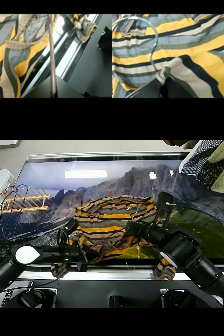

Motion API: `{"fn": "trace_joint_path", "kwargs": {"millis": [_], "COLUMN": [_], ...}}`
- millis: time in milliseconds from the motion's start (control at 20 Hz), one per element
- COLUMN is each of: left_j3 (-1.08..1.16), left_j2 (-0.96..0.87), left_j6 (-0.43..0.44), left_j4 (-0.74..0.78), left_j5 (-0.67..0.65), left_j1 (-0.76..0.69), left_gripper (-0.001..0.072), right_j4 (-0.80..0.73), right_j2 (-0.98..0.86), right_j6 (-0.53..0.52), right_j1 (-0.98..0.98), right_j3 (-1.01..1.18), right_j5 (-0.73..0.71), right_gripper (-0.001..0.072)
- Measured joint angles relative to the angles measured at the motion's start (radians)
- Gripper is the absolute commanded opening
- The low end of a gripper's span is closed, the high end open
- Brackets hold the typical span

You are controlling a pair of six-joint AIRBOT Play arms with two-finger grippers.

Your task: Fold the clothes and pants, and hang the long-sleeved shirts on hangers.

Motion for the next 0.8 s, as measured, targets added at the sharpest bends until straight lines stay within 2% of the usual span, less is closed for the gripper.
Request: {"fn": "trace_joint_path", "kwargs": {"millis": [100, 200, 250, 300, 450, 550, 800], "left_j3": [0.0, 0.0, 0.0, 0.0, 0.0, 0.0, 0.0], "left_j2": [-0.008, -0.013, -0.014, -0.015, -0.016, -0.017, -0.017], "left_j6": [0.005, 0.008, 0.009, 0.01, 0.011, 0.011, 0.011], "left_j4": [-0.011, -0.016, -0.019, -0.02, -0.021, -0.023, -0.024], "left_j5": [0.018, 0.034, 0.037, 0.042, 0.051, 0.061, 0.078], "left_j1": [-0.01, -0.016, -0.018, -0.019, -0.021, -0.022, -0.022], "left_gripper": [0.0015, 0.0016, 0.0016, 0.0016, 0.0016, 0.0016, 0.0016], "right_j4": [0.004, 0.014, 0.019, 0.024, 0.03, 0.026, -0.013], "right_j2": [0.0, 0.0, 0.0, 0.002, 0.021, 0.044, 0.095], "right_j6": [0.0, 0.0, 0.0, 0.0, 0.0, 0.0, 0.047], "right_j1": [0.0, 0.0, 0.0, 0.0, 0.0, 0.0, 0.0], "right_j3": [0.0, 0.0, 0.0, 0.0, 0.0, 0.0, 0.002], "right_j5": [0.0, 0.01, 0.016, 0.024, 0.052, 0.066, 0.121], "right_gripper": [0.0383, 0.0405, 0.0468, 0.0491, 0.0495, 0.0547, 0.0549]}}
